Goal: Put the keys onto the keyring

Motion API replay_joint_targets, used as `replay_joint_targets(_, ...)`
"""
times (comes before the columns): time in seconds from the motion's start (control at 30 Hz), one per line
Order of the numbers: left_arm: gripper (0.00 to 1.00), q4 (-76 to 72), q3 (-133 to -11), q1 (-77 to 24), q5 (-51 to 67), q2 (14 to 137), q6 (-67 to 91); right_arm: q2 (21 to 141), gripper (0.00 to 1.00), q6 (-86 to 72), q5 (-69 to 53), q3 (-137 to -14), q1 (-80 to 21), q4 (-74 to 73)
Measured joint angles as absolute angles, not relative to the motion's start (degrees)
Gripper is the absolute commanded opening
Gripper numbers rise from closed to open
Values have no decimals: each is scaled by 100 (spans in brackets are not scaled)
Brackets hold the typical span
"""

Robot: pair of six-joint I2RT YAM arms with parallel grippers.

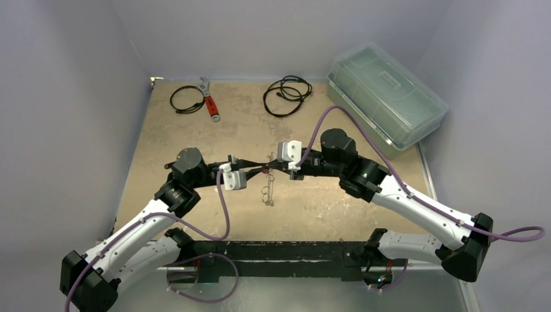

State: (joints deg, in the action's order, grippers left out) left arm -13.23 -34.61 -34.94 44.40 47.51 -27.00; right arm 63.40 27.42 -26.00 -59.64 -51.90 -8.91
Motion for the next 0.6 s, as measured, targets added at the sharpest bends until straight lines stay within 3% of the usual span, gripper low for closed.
replay_joint_targets(0.33, 0, -1326, -3461, -3461, 4475, 4775, -2650, 6348, 2, 2744, -2655, -5964, -5186, -902)
replay_joint_targets(0.47, 0, -1188, -3479, -3463, 4410, 4775, -2733, 6348, 39, 2729, -2515, -5975, -5188, -991)
replay_joint_targets(0.6, 0, -760, -3546, -3450, 4115, 4805, -2978, 6348, 50, 2812, -2130, -6147, -5188, -1260)
